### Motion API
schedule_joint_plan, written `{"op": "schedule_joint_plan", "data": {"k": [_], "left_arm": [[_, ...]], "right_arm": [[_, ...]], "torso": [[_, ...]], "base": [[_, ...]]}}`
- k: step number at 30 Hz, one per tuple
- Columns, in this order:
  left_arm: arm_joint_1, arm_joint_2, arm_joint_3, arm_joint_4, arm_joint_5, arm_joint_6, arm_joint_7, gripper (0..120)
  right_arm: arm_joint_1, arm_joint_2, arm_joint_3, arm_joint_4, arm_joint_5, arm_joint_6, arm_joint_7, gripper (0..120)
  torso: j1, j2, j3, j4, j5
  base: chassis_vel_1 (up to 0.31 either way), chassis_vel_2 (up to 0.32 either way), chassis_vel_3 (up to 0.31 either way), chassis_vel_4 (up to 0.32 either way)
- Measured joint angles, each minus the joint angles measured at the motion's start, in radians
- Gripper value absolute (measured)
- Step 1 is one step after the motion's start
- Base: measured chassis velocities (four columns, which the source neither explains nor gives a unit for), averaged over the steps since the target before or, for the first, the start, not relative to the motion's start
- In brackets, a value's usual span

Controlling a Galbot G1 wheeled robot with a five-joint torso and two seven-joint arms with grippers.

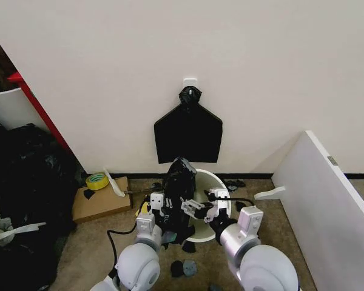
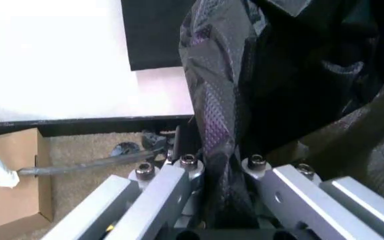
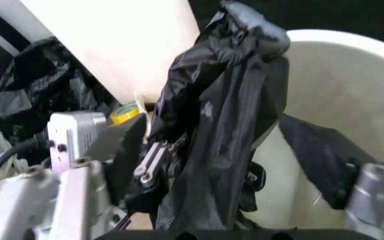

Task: Place the garbage bag over the trash bin.

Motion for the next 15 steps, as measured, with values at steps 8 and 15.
{"op": "schedule_joint_plan", "data": {"k": [8, 15], "left_arm": [[0.009, 0.016, -0.008, -0.018, 0.001, 0.0, 0.004, 3], [0.016, 0.032, -0.024, -0.03, -0.006, 0.0, 0.006, 3]], "right_arm": [[-0.002, 0.031, -0.031, -0.053, -0.121, 0.001, -0.004, 40], [-0.005, 0.03, -0.013, -0.067, -0.138, 0.012, 0.017, 15]], "torso": [[0.0, 0.0, 0.0, 0.0001, 0.0002], [0.0, 0.0, 0.0, 0.0001, 0.0001]], "base": [[0.0, 0.0, 0.0, 0.0], [0.0, 0.0, 0.0, 0.0]]}}
